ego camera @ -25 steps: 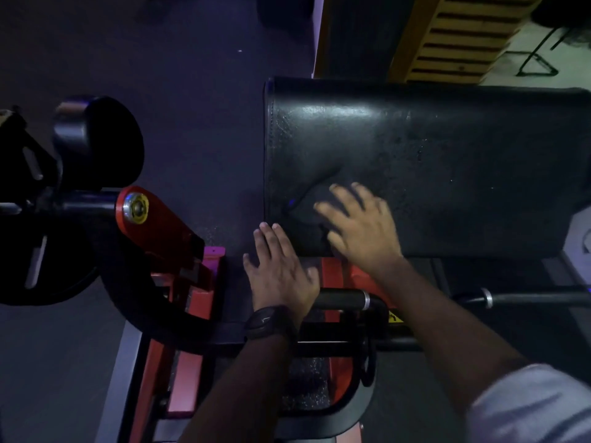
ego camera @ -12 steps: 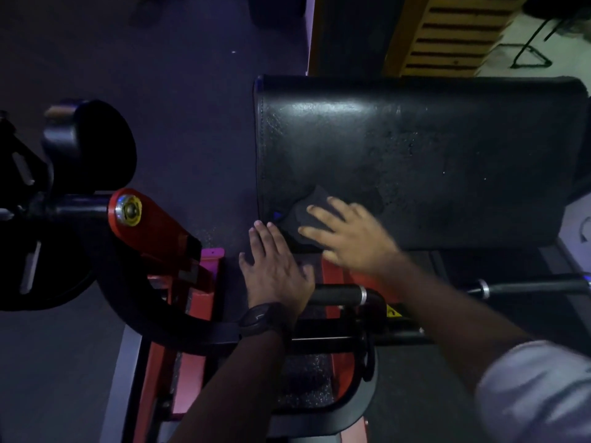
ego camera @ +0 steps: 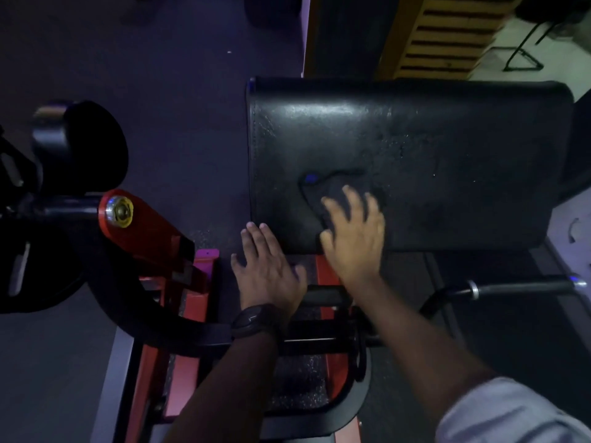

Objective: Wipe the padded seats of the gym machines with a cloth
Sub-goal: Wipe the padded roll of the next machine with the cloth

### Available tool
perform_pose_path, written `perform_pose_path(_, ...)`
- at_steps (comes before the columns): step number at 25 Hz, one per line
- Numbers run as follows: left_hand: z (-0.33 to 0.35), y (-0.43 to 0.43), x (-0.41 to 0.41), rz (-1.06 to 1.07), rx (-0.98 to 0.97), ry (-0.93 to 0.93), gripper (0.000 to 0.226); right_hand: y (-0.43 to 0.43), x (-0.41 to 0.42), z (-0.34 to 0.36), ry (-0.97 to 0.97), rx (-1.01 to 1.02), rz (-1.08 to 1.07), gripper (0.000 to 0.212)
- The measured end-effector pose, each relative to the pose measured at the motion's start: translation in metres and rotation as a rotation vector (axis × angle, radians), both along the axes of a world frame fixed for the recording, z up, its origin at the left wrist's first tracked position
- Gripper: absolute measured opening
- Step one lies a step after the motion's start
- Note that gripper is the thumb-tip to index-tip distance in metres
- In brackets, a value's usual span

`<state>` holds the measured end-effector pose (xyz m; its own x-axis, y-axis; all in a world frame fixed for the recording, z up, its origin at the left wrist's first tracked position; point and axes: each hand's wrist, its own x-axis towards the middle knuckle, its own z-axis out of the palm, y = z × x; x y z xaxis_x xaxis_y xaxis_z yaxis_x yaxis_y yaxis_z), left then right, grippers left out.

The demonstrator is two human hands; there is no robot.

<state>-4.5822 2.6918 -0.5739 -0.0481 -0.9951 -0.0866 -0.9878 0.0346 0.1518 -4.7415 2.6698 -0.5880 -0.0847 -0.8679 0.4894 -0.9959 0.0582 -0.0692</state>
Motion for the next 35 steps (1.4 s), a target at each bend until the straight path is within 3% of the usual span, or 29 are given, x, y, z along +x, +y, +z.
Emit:
perform_pose_path(3,-0.001,0.000,0.001,0.002,0.005,-0.002,0.098,-0.004,-0.021,-0.002,0.480,0.140,0.571,0.065)
perform_pose_path(4,-0.002,-0.001,0.001,0.002,0.004,-0.001,0.098,-0.011,-0.032,0.005,0.445,0.112,0.503,0.064)
perform_pose_path(6,-0.001,-0.001,0.001,-0.006,0.009,0.002,0.098,-0.005,-0.021,0.009,0.032,0.050,0.102,0.063)
perform_pose_path(7,0.000,-0.001,0.000,-0.011,0.018,-0.002,0.098,0.004,0.000,-0.001,-0.064,0.038,-0.008,0.064)
perform_pose_path(10,0.001,0.000,0.001,-0.013,0.010,-0.008,0.098,0.004,-0.017,-0.008,0.393,0.105,0.508,0.066)
perform_pose_path(11,-0.001,0.000,0.001,-0.005,-0.003,-0.009,0.098,-0.002,-0.031,-0.003,0.385,0.088,0.489,0.065)
perform_pose_path(12,-0.001,-0.001,0.001,-0.001,-0.004,-0.011,0.098,-0.002,-0.032,0.001,0.243,0.055,0.343,0.064)
perform_pose_path(14,0.000,0.000,0.000,-0.009,0.008,-0.011,0.098,0.008,0.002,0.001,-0.201,-0.012,-0.085,0.064)
perform_pose_path(15,0.000,-0.001,0.000,-0.012,0.006,-0.014,0.098,0.014,0.021,-0.011,-0.171,-0.013,-0.079,0.064)
perform_pose_path(17,0.000,0.000,0.001,-0.016,-0.002,-0.020,0.098,0.010,0.006,-0.008,0.204,0.107,0.317,0.066)
perform_pose_path(18,-0.001,-0.001,0.001,-0.010,-0.009,-0.015,0.098,0.000,-0.015,0.000,0.267,0.120,0.364,0.066)
perform_pose_path(19,-0.002,-0.001,0.001,-0.003,-0.014,-0.007,0.098,-0.008,-0.027,0.009,0.162,0.094,0.232,0.065)
perform_pose_path(21,-0.001,0.000,0.000,0.001,-0.007,0.003,0.097,-0.011,-0.014,0.024,-0.263,-0.005,-0.187,0.063)
perform_pose_path(22,0.000,0.000,0.000,0.000,-0.003,0.005,0.097,-0.007,-0.001,0.017,-0.239,-0.030,-0.206,0.063)
perform_pose_path(24,0.000,0.001,0.000,-0.005,-0.003,0.001,0.097,-0.006,-0.009,0.009,0.160,0.002,0.166,0.061)
perform_pose_path(25,-0.001,0.000,0.001,-0.002,-0.011,0.000,0.097,-0.014,-0.024,0.013,0.259,0.011,0.243,0.061)
perform_pose_path(28,-0.004,-0.001,0.001,0.000,-0.013,0.001,0.097,-0.026,-0.010,0.032,-0.207,-0.048,-0.180,0.062)
perform_pose_path(29,-0.005,-0.001,0.001,-0.003,-0.023,-0.001,0.097,-0.024,0.006,0.026,-0.137,-0.063,-0.158,0.062)
perform_pose_path(31,-0.005,0.000,0.001,-0.001,-0.025,-0.001,0.098,-0.026,0.000,0.020,0.272,-0.005,0.269,0.061)
perform_pose_path(32,-0.006,-0.001,0.001,0.001,-0.029,0.001,0.098,-0.034,-0.016,0.024,0.325,0.008,0.317,0.060)
perform_pose_path(35,-0.006,-0.001,0.001,-0.013,-0.011,-0.006,0.097,-0.035,0.000,0.038,-0.265,-0.084,-0.238,0.061)
